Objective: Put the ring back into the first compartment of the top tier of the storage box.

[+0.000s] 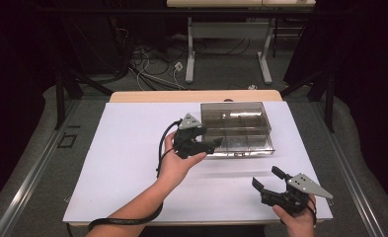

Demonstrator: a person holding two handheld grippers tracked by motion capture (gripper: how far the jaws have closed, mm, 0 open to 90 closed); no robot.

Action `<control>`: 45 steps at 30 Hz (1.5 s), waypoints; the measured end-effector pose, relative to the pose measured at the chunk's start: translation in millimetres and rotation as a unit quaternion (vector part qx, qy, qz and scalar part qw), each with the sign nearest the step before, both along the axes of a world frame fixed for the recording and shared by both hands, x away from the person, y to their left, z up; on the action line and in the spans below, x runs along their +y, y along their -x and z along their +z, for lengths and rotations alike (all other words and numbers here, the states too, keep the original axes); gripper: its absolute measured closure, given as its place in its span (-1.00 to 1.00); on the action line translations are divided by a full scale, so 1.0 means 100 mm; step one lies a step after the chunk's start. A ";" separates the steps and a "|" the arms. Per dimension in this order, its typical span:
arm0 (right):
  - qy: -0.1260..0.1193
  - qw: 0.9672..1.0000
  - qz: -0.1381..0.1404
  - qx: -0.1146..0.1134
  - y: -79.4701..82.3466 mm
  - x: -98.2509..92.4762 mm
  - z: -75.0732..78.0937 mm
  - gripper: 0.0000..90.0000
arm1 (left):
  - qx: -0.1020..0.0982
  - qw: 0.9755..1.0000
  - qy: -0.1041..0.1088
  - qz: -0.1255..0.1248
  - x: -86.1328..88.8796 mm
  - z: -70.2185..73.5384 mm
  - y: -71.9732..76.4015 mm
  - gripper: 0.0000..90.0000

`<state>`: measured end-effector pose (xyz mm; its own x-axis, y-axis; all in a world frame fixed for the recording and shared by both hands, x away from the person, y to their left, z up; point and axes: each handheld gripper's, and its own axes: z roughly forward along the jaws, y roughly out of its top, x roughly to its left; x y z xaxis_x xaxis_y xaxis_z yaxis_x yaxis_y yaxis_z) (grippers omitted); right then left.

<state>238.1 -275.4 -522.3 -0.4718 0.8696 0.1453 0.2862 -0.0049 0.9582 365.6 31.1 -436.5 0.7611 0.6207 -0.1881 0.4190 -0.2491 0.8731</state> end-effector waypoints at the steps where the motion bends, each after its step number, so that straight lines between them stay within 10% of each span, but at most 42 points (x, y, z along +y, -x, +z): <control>1: 0.000 1.000 0.000 -0.002 0.00 0.00 0.00 -0.67 | -0.003 1.000 0.000 0.000 0.02 0.01 0.01 -0.41; 25: 0.003 1.000 -0.002 0.002 0.01 0.01 0.00 -0.67 | -0.030 0.999 0.012 -0.034 0.69 0.05 0.33 -0.93; 45: 0.012 1.000 0.007 0.000 0.01 0.03 -0.02 -0.67 | -0.059 0.998 0.011 0.014 1.39 -0.32 0.55 -0.99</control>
<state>236.8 -272.6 -524.7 -0.4845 0.8657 0.1256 0.2865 0.0214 0.9578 310.9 169.9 -468.5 0.7605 0.6395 -0.1126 0.3202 -0.2185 0.9218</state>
